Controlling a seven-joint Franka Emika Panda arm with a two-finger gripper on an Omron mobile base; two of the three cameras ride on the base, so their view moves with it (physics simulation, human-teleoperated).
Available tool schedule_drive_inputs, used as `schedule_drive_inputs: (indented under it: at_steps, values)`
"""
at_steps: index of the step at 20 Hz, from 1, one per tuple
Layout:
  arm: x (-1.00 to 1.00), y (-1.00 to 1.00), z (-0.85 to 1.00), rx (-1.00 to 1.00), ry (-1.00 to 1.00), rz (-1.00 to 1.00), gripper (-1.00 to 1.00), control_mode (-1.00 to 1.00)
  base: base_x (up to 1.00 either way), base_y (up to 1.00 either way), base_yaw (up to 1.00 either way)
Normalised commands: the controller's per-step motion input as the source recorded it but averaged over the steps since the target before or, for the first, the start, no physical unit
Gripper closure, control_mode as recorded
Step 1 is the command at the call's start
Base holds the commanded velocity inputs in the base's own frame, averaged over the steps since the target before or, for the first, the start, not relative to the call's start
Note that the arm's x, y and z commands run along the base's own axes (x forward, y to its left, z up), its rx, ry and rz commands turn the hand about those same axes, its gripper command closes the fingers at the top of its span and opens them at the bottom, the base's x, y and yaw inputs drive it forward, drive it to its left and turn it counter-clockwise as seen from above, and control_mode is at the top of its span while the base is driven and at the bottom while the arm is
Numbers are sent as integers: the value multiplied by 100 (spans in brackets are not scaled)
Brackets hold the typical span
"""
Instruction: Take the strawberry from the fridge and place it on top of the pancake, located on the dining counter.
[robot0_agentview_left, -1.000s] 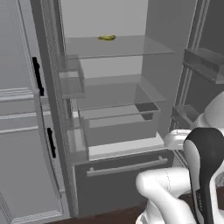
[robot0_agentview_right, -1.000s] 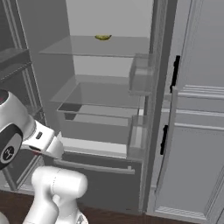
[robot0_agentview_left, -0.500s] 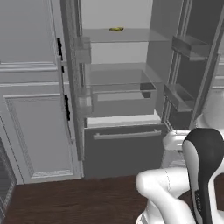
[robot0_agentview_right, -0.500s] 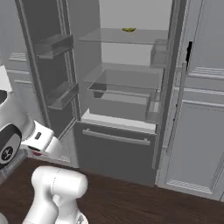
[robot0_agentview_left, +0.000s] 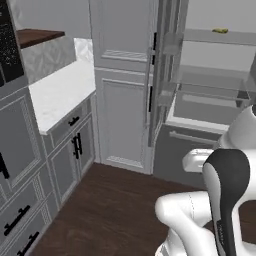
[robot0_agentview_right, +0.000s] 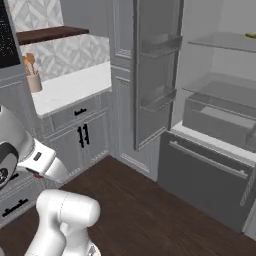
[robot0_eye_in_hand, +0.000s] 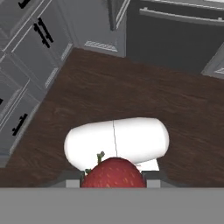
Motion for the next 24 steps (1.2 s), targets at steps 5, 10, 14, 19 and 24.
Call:
schedule_drive_inputs:
  at_steps: [5,10,14,19,24]
  values:
    - [0,0,0,0,0,0,100,100,-71,5,81]
    - [0,0,0,0,0,0,100,100,-66,30,81]
    - [0,0,0,0,0,0,100,100,-19,69,83]
    - [0,0,0,0,0,0,100,100,0,53,80]
    - [0,0,0,0,0,0,100,100,17,85,74]
